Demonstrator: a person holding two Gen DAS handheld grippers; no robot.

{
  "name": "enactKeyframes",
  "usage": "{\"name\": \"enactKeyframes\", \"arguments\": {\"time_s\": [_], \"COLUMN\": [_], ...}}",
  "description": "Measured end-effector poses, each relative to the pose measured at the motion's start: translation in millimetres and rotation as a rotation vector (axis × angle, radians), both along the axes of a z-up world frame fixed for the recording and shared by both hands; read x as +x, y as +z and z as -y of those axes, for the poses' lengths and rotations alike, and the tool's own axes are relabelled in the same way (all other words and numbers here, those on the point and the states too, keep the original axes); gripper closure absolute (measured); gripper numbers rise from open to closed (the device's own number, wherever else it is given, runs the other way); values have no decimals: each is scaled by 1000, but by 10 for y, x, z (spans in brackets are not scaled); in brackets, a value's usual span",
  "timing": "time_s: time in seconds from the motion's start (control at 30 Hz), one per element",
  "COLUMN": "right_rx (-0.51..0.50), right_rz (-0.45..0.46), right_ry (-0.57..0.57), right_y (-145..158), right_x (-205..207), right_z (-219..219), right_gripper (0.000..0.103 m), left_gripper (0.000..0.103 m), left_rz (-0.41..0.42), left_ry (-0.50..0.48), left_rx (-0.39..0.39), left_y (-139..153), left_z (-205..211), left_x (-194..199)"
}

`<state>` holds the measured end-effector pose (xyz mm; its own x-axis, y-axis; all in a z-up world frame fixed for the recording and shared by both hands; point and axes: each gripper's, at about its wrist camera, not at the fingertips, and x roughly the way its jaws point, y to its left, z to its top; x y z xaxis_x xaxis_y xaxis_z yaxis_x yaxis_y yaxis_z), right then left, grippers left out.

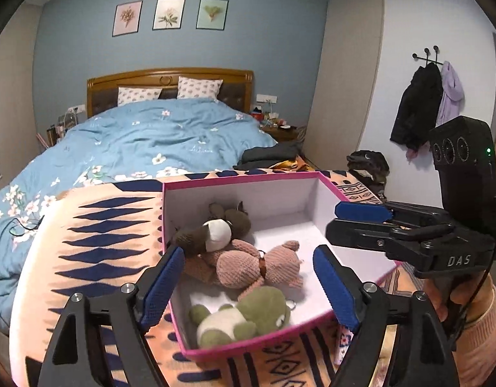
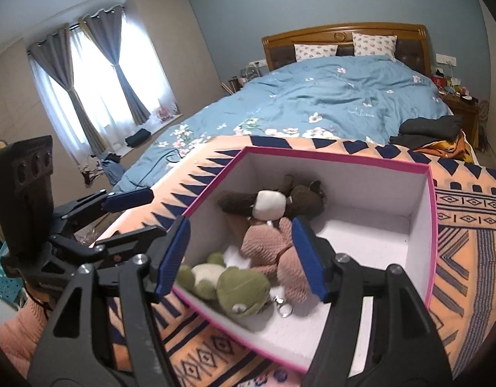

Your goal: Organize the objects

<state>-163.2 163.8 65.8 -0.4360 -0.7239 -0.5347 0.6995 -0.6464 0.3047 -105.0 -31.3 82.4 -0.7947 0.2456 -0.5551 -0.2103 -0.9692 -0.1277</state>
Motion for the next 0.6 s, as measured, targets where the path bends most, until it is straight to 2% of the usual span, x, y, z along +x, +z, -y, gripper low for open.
{"name": "enactKeyframes", "arguments": {"time_s": [0.3,0.6], "right_rx": [-29,-50], "right_rz": [6,-11], "right_ry": [33,21], "right_y": [-97,-185], "right_x": [462,906], "right_z": [-302,-637], "right_gripper": [36,36], "left_gripper": [19,19], "left_rz": [9,74], "left_ry": [-67,-159], "left_rx": [54,37], "left_y": [-178,-501], "left_z": [-160,-450], "left_x": [409,750]}}
